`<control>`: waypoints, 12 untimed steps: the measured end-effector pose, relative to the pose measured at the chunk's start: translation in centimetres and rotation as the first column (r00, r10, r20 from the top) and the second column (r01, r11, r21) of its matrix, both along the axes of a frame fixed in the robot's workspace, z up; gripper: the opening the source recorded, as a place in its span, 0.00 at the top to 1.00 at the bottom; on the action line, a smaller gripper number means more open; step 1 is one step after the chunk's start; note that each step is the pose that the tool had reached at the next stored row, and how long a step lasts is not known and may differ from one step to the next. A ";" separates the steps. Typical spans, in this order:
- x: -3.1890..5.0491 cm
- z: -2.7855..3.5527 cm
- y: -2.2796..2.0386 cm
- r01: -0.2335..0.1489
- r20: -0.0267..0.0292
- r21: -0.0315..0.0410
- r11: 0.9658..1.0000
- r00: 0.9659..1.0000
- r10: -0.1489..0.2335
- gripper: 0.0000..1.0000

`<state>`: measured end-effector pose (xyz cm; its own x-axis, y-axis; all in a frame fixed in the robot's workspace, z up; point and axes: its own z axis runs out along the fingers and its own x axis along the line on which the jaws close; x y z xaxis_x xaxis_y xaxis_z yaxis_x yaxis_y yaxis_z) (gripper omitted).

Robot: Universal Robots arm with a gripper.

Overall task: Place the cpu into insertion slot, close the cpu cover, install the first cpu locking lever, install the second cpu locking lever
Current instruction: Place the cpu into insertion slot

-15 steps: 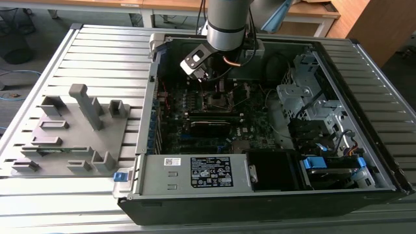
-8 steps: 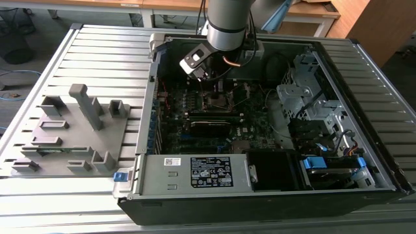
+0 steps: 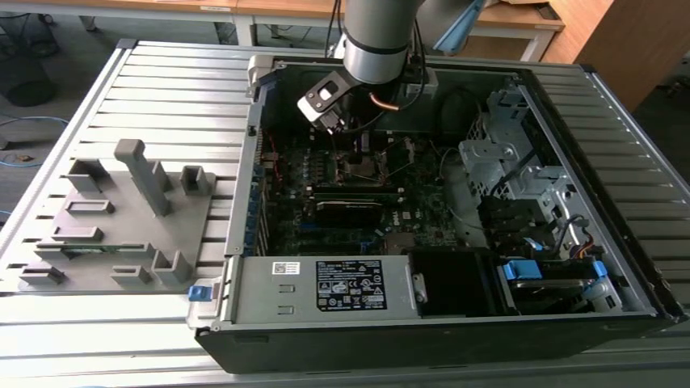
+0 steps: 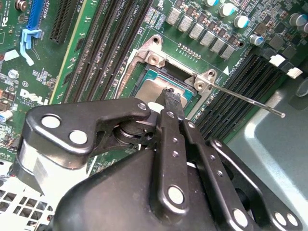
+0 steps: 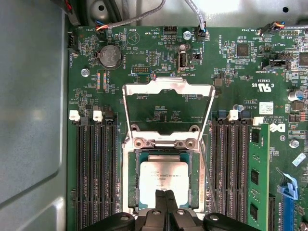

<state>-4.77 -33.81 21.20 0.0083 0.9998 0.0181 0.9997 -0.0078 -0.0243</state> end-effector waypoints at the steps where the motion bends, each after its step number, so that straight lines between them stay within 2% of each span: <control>1: 0.00 0.00 0.00 0.000 0.000 0.000 1.000 1.000 0.000 0.89; 7: 0.03 0.04 0.00 0.000 0.000 0.000 1.000 1.000 0.000 0.89; 12: 0.03 0.61 0.00 0.000 0.000 0.000 1.000 1.000 0.000 0.89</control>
<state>-4.75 -33.82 21.81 0.0083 0.9998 0.0179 0.9997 -0.0078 -0.0247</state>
